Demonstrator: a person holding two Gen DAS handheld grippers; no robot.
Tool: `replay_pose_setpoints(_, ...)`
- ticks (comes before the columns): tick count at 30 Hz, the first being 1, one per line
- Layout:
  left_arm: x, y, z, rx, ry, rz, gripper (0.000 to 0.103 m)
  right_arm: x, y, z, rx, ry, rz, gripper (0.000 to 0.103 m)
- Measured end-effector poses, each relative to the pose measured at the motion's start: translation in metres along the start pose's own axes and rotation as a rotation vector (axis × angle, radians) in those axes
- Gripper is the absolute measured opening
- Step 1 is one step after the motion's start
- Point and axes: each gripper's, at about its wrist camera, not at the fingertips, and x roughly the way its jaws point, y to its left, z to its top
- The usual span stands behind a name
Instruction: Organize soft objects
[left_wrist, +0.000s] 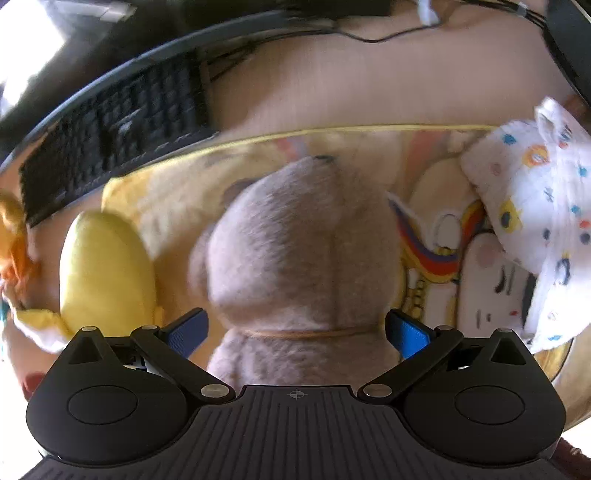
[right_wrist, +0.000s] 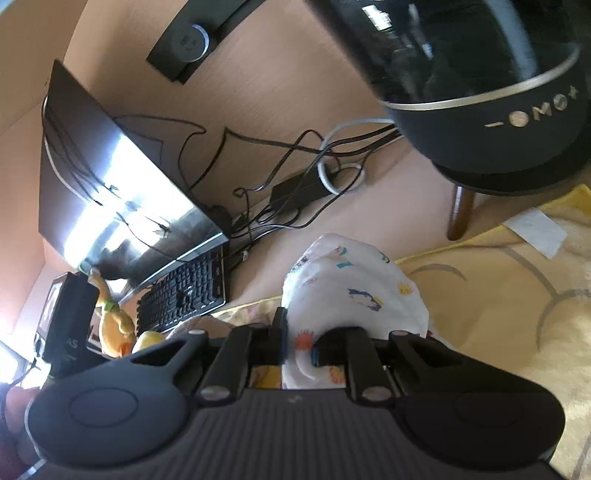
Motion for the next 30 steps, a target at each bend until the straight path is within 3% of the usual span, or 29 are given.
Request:
replay_pose_setpoints(3,0.017,-0.028,-0.001,0.153,-0.024,0.141,0.103,-0.003,-0.004,0.001,0.005,-0.006,0.0,0.014)
replay_pose_setpoints(6,0.028,-0.029,-0.007,0.169,-0.03,0.154,0.103,-0.008,-0.007,0.001,0.003,-0.015,-0.008,0.014)
replay_pose_setpoints(8,0.027,-0.02,-0.007,0.149,-0.035,0.116,0.103,-0.012,-0.01,0.001,0.002,-0.021,-0.015,0.014)
replay_pose_setpoints(12,0.013,0.012,-0.009,-0.001,-0.093,-0.054,0.098,-0.022,-0.014,0.004,-0.003,-0.036,-0.03,0.014)
replay_pose_setpoints(15,-0.006,0.012,-0.008,-0.053,-0.112,-0.126,0.093,-0.033,-0.018,0.007,-0.001,-0.055,-0.046,0.014)
replay_pose_setpoints(17,-0.02,0.005,-0.007,-0.055,-0.135,-0.242,0.093,-0.041,-0.019,0.011,-0.003,-0.072,-0.055,0.014)
replay_pose_setpoints(18,-0.027,0.002,-0.007,-0.064,-0.138,-0.314,0.093,-0.046,-0.019,0.013,-0.005,-0.081,-0.061,0.014)
replay_pose_setpoints(22,-0.045,-0.005,-0.002,-0.124,-0.109,-0.737,0.093,-0.064,-0.016,0.02,-0.027,-0.113,-0.093,0.014)
replay_pose_setpoints(23,-0.042,-0.006,-0.001,-0.127,-0.1,-0.8,0.094,-0.068,-0.014,0.02,-0.035,-0.119,-0.101,0.014)
replay_pose_setpoints(24,-0.037,-0.009,0.001,-0.123,-0.095,-0.837,0.094,-0.072,-0.012,0.02,-0.043,-0.125,-0.108,0.014)
replay_pose_setpoints(27,-0.009,-0.014,0.002,-0.135,-0.071,-0.808,0.094,-0.078,-0.005,0.019,-0.064,-0.125,-0.13,0.014)
replay_pose_setpoints(30,0.028,0.003,0.0,-0.216,-0.011,-0.834,0.097,-0.082,0.003,0.016,-0.085,-0.117,-0.15,0.014)
